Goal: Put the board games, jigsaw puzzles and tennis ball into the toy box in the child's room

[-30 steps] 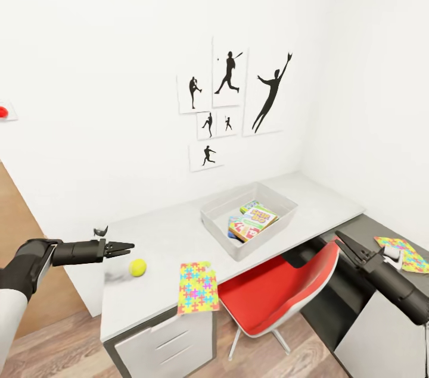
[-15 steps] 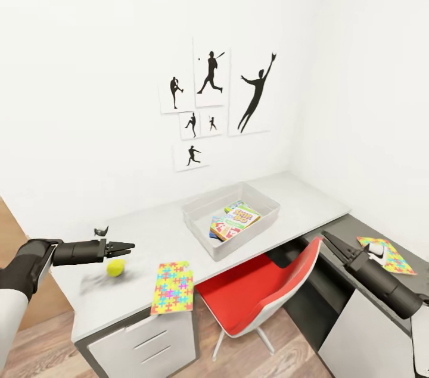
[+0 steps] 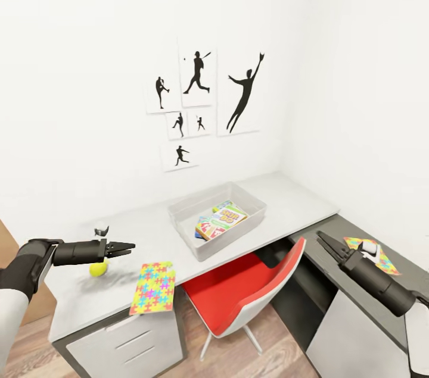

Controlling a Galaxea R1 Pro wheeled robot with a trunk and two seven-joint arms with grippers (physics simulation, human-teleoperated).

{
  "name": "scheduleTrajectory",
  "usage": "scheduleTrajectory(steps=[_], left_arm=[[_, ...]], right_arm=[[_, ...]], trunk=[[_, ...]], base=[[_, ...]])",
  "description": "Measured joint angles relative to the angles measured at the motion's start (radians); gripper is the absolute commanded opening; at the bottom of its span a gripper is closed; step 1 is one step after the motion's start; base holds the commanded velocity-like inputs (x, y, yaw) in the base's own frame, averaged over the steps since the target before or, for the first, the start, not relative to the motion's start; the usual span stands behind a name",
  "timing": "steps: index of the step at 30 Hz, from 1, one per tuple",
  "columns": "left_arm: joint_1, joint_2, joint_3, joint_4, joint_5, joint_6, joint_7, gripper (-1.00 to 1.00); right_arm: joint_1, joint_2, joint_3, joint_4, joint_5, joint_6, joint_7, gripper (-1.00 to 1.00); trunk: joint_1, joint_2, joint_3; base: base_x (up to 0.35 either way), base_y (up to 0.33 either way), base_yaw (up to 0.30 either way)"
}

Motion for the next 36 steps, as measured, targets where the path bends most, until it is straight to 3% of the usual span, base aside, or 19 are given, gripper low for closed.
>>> scheduleTrajectory(steps=[14, 36], left_arm=[[0.0, 0.0, 0.001, 0.001, 0.001, 0.001, 0.0, 1.0], [0.0, 0.0, 0.001, 0.001, 0.0, 0.0, 0.0, 1.0]], right_arm=[[0.0, 0.001, 0.009, -0.003, -0.001, 0.001, -0.01, 1.0], [0.0, 0.004, 0.012, -0.007, 0.0, 0.001, -0.008, 1.0]], trunk=[[0.0, 0.0, 0.0], [0.0, 0.0, 0.0]], base=[[0.0, -0.125, 0.0], [-0.017, -0.024, 0.0]])
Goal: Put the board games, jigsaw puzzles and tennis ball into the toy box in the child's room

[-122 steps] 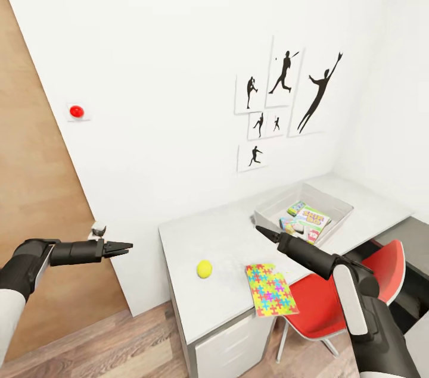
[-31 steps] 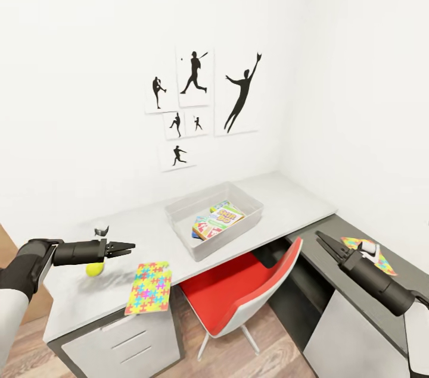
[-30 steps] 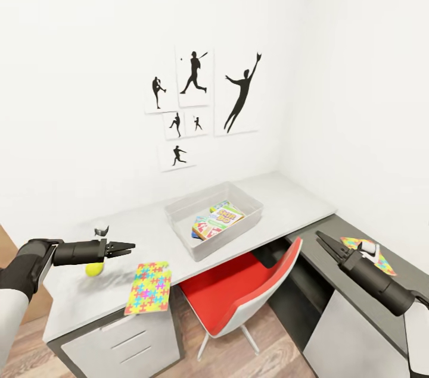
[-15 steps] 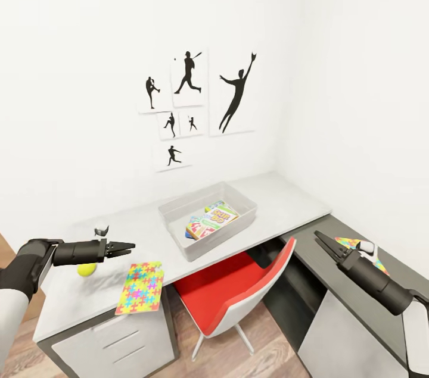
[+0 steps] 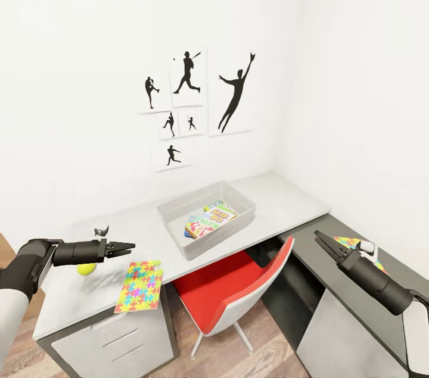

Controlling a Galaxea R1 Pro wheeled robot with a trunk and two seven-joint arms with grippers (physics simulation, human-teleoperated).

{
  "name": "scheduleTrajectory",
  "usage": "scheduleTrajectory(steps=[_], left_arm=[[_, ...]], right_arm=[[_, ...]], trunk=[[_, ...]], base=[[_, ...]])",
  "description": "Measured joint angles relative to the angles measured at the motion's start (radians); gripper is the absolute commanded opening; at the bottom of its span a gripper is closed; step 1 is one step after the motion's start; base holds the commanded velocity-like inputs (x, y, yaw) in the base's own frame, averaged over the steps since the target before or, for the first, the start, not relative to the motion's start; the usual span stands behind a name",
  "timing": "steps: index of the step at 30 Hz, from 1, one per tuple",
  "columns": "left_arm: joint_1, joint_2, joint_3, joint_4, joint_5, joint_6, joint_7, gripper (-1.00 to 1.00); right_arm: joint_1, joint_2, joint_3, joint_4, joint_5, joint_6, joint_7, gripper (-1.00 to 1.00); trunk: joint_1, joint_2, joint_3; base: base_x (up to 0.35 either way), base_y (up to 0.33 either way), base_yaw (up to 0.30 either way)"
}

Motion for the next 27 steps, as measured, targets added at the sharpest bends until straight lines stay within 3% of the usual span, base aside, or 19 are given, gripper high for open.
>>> scheduleTrajectory(steps=[18, 27], left_arm=[[0.0, 0.0, -0.001, 0.0, 0.0, 0.0, 0.0, 1.0], [0.0, 0.0, -0.001, 0.0, 0.0, 0.0, 0.0, 1.0]], right_arm=[[0.0, 0.011, 0.001, -0.008, 0.0, -0.002, -0.003, 1.0], [0.0, 0.012, 0.003, -0.008, 0.0, -0.002, -0.003, 1.0]], trunk=[[0.0, 0.0, 0.0], [0.0, 0.0, 0.0]], base=[[-0.064, -0.082, 0.004], [-0.1, -0.116, 0.222]])
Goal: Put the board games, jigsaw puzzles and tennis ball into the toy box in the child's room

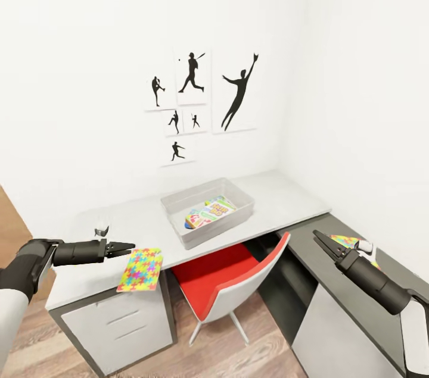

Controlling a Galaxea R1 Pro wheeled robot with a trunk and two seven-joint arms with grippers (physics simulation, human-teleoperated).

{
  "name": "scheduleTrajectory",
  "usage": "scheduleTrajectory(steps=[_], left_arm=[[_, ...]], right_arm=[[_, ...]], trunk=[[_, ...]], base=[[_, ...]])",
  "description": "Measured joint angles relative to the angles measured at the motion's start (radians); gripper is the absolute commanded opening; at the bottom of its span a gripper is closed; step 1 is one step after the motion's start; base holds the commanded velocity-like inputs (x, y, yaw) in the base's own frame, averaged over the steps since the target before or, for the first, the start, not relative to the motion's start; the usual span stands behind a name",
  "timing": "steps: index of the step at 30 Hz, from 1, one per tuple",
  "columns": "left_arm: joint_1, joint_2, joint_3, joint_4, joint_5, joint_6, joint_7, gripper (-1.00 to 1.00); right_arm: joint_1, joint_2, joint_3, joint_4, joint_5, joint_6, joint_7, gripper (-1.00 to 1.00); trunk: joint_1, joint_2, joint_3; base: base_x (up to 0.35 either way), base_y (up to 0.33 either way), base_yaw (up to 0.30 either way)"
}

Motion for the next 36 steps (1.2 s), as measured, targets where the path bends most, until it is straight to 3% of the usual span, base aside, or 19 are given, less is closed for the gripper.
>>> scheduleTrajectory(steps=[11, 30, 36], left_arm=[[0.0, 0.0, 0.001, 0.0, 0.001, 0.001, 0.0, 1.0], [0.0, 0.0, 0.002, 0.0, 0.0, 0.009, 0.0, 1.0], [0.0, -0.003, 0.002, 0.004, -0.002, 0.015, 0.0, 1.0]], right_arm=[[0.0, 0.0, 0.0, 0.0, 0.0, 0.0, 0.001, 1.0], [0.0, -0.001, 0.021, 0.006, 0.0, -0.001, -0.001, 1.0], [0.0, -0.001, 0.021, 0.01, -0.001, -0.002, -0.001, 1.0]], trunk=[[0.0, 0.0, 0.0], [0.0, 0.0, 0.0], [0.023, -0.042, -0.019]], base=[[-0.012, -0.006, 0.233], [0.0, 0.0, 0.008], [0.0, 0.0, 0.0]])
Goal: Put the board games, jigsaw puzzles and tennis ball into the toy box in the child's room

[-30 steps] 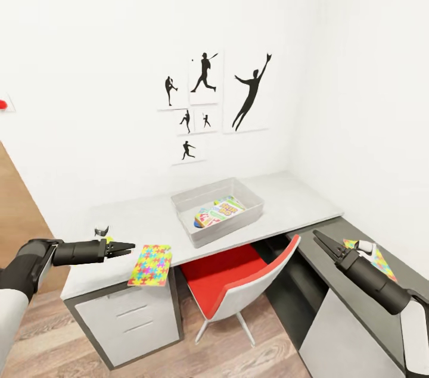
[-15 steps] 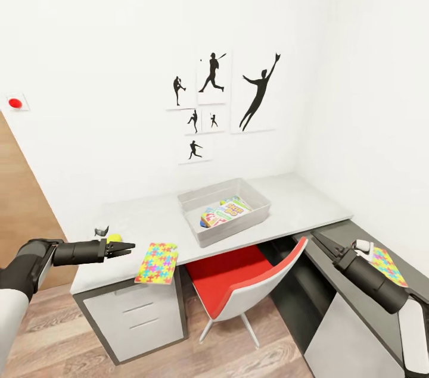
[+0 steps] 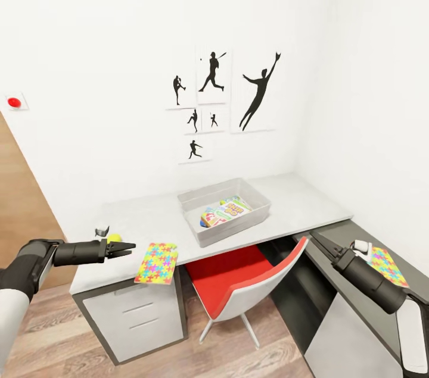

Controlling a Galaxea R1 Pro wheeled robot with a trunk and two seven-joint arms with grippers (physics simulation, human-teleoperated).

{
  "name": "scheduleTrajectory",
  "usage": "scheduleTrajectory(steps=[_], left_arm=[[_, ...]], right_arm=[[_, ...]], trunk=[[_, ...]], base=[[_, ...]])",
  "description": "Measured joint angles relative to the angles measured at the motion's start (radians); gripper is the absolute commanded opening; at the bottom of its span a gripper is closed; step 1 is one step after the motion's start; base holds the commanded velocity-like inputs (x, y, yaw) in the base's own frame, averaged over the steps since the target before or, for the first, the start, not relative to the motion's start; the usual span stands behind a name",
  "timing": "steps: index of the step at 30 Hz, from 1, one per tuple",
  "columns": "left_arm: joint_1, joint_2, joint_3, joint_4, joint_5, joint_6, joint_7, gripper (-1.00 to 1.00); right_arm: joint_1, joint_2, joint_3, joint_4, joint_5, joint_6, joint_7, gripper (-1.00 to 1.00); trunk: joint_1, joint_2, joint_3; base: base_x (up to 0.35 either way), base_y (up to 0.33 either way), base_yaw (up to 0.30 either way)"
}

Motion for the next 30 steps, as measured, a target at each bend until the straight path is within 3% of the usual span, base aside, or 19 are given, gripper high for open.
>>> scheduleTrajectory(steps=[5, 13, 22, 30], left_arm=[[0.0, -0.007, 0.002, 0.003, -0.001, 0.007, 0.0, 1.0], [0.0, -0.008, 0.006, 0.004, -0.001, 0.061, 0.0, 1.0], [0.0, -0.008, 0.006, 0.006, 0.0, 0.095, 0.0, 1.0], [0.0, -0.01, 0.003, 0.007, -0.001, 0.167, 0.0, 1.0]], right_arm=[[0.001, -0.001, 0.0, 0.002, -0.001, 0.001, -0.001, 1.0], [0.0, -0.01, -0.004, 0.005, -0.008, 0.003, 0.0, 1.0], [0.0, -0.01, -0.004, 0.005, -0.007, 0.002, 0.0, 1.0], [0.0, -0.011, -0.004, 0.006, -0.006, 0.002, 0.001, 1.0]], trunk=[[0.019, -0.035, -0.016], [0.019, -0.036, -0.016], [0.054, -0.098, -0.044], [0.085, -0.155, -0.069]], base=[[0.0, 0.0, 0.0], [0.0, 0.0, 0.0], [0.0, 0.0, 0.0], [0.0, 0.0, 0.0]])
